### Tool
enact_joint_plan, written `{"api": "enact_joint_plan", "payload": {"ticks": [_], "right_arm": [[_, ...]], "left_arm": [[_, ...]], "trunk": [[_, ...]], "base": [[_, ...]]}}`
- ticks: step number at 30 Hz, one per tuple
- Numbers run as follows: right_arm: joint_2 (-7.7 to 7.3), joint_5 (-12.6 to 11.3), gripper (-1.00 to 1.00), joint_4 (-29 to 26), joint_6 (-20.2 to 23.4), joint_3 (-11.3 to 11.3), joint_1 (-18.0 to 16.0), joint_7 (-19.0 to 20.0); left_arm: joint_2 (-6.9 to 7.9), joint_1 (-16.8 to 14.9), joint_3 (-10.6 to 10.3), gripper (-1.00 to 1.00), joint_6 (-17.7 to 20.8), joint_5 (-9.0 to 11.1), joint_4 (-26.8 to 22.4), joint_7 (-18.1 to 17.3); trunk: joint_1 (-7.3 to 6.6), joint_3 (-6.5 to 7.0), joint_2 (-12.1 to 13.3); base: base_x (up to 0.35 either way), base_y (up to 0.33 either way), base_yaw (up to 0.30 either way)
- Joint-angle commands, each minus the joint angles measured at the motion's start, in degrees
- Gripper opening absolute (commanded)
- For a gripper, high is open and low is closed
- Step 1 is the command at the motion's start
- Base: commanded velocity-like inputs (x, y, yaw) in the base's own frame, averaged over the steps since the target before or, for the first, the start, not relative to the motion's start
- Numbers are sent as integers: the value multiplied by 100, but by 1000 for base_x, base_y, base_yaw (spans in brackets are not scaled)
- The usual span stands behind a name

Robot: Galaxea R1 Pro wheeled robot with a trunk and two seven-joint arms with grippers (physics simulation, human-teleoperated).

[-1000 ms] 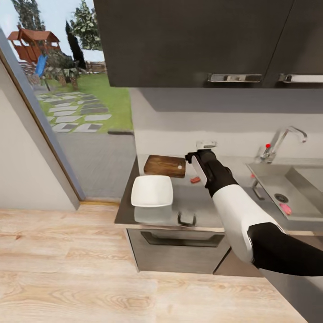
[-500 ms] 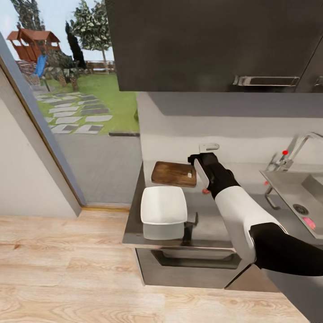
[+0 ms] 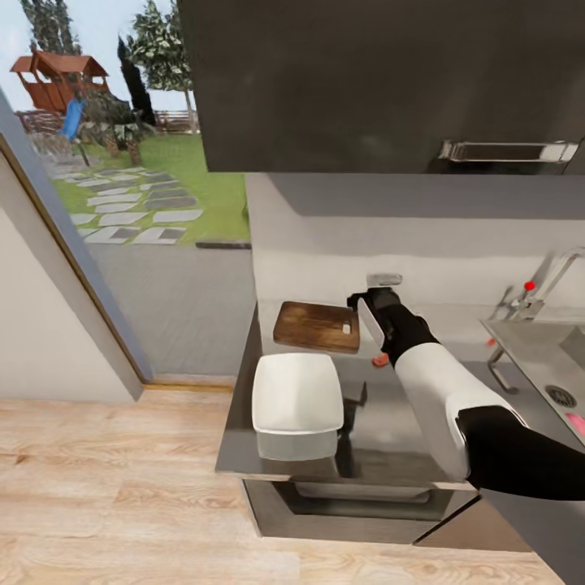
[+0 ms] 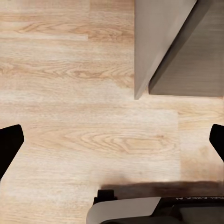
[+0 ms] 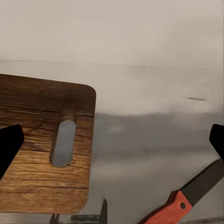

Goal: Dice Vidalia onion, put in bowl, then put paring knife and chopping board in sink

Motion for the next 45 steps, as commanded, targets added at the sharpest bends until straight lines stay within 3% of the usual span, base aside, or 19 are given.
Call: {"api": "enact_joint_plan", "payload": {"ticks": [1, 8, 19, 45], "right_arm": [[-4, -11, 100, 22, 36, 24, -4, -29], [-7, -34, 100, 272, 17, 9, 5, -14], [-25, -334, 100, 426, -10, 3, 8, 4], [-97, -371, 100, 443, -12, 3, 8, 8]], "left_arm": [[4, -4, -16, 100, -15, 39, 2, -19], [4, 1, -18, 100, -9, 39, 14, -19], [4, 0, -18, 100, -7, 39, 28, -19], [-5, 0, -27, 100, -7, 39, 64, -19]], "trunk": [[5, -10, -11], [5, -35, -11], [5, -129, -11], [5, -365, -11]], "base": [[157, -13, 0], [45, -4, 0], [1, 0, 0], [78, -80, 0]]}}
